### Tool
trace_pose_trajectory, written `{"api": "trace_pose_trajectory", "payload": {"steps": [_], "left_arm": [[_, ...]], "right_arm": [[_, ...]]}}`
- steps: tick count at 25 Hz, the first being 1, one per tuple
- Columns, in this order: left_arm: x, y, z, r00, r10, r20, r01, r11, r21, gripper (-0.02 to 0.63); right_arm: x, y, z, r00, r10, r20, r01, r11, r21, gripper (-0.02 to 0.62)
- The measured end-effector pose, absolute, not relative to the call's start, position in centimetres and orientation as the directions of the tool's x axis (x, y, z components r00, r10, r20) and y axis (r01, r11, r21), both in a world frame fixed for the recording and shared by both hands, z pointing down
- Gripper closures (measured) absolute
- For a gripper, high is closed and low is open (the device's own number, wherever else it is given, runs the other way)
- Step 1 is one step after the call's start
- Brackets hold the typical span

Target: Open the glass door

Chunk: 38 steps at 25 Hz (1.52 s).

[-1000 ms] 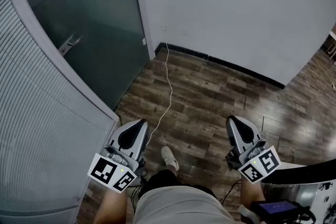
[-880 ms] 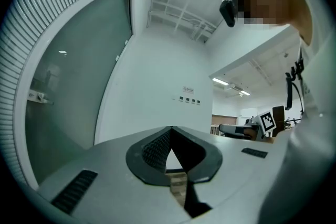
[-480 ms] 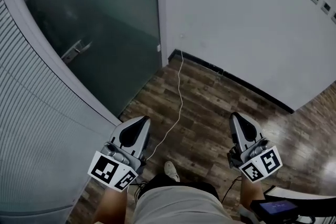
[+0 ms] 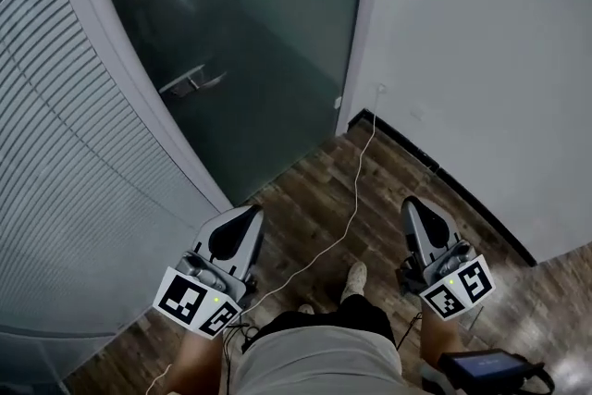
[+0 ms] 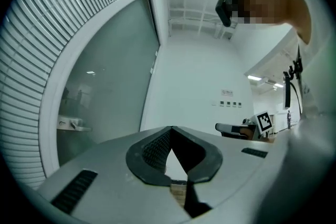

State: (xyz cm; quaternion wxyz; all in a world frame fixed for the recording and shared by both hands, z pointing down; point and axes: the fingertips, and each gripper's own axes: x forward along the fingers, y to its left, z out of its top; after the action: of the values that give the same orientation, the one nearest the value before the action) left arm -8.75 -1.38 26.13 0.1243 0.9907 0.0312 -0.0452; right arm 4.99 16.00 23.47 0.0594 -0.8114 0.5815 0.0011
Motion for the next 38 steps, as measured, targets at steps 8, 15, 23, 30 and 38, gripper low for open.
{"api": "trace_pose_trajectory", "payload": {"steps": [8, 15, 23, 30, 38], "left_arm": [[-6.8, -7.0, 29.2, 0.986, -0.141, -0.09, -0.115, -0.963, 0.245, 0.606], [-0.6, -10.6, 28.8, 0.951, -0.298, -0.085, -0.27, -0.932, 0.241, 0.606], [5.6, -13.1, 28.1, 0.858, -0.509, -0.061, -0.484, -0.844, 0.233, 0.606], [7.9, -6.3, 32.9, 0.776, -0.629, -0.043, -0.616, -0.77, 0.165, 0.606], [6.4, -7.6, 35.6, 0.73, -0.68, -0.068, -0.665, -0.729, 0.161, 0.606]], "right_arm": [[10.1, 7.6, 26.7, 0.139, -0.988, -0.074, -0.985, -0.13, -0.114, 0.595], [18.8, 1.4, 26.3, -0.014, -0.997, -0.079, -0.991, 0.024, -0.134, 0.595], [26.9, -6.3, 26.3, -0.291, -0.953, -0.085, -0.937, 0.302, -0.173, 0.595], [28.2, -4.6, 32.3, -0.485, -0.863, -0.142, -0.848, 0.503, -0.166, 0.595], [24.3, -7.6, 36.3, -0.634, -0.767, -0.101, -0.758, 0.642, -0.116, 0.527]]}}
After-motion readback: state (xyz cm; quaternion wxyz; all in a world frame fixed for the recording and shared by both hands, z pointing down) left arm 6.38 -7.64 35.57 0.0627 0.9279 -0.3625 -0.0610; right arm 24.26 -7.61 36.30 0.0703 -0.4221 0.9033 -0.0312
